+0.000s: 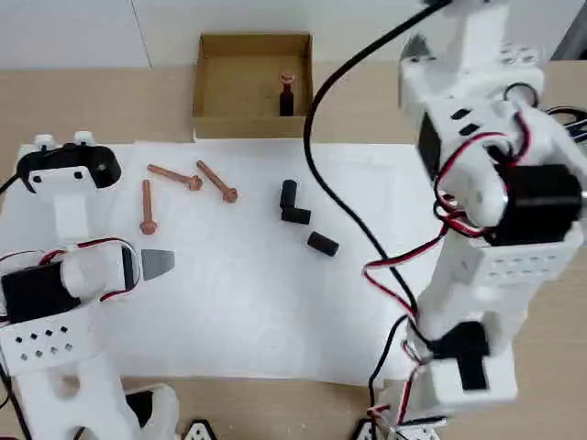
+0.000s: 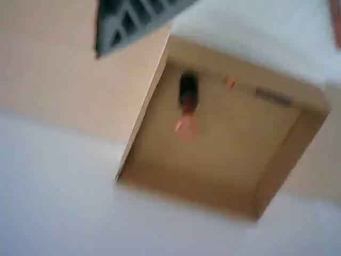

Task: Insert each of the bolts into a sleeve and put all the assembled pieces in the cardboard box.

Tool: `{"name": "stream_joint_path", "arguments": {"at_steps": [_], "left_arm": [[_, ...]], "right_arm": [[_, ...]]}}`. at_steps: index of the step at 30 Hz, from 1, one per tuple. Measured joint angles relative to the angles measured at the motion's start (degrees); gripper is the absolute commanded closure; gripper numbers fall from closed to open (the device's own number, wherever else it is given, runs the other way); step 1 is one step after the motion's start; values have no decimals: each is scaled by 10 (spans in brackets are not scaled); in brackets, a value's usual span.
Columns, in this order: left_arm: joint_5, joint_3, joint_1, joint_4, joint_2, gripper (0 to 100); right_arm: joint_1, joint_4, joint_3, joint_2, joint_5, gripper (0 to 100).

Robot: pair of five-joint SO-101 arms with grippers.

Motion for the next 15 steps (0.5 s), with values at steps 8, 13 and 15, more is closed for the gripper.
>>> {"name": "stream_joint_path", "arguments": {"at_steps": [8,13,15], "left_arm": [[0,0,0,0,0,679],[0,0,0,0,0,680],[0,0,0,0,0,680]], "right_arm": [[-25,0,301,-93,-83,846],[-33,-2,425,-128,-105,846],[-31,-5,460,-131,-106,846]]}}
